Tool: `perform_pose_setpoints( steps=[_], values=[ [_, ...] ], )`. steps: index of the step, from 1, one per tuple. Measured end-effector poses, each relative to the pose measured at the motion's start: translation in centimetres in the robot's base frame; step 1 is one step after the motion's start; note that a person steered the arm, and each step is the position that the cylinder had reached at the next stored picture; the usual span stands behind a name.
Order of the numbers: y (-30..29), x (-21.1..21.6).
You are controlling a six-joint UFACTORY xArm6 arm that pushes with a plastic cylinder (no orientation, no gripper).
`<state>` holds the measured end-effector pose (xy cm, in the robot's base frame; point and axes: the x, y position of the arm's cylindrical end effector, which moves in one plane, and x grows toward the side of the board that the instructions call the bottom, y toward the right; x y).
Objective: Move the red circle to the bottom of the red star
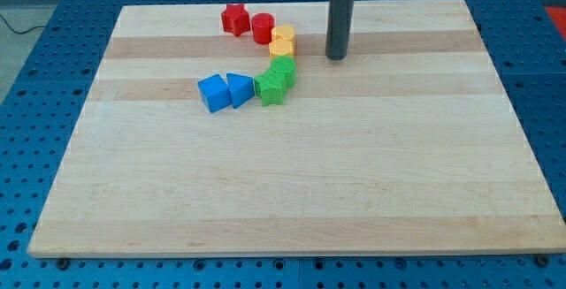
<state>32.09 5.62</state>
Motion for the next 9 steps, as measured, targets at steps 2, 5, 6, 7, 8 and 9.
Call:
perform_pose_setpoints(
  steps=[2, 5, 6, 7, 8, 9],
  values=[
    [0.6, -4.3],
    [-9.6, -7.2],
    [-14.8, -5.8],
    [-14.7, -6.6],
    [-11.0, -9.1],
    [-9.8, -12.7]
  ],
)
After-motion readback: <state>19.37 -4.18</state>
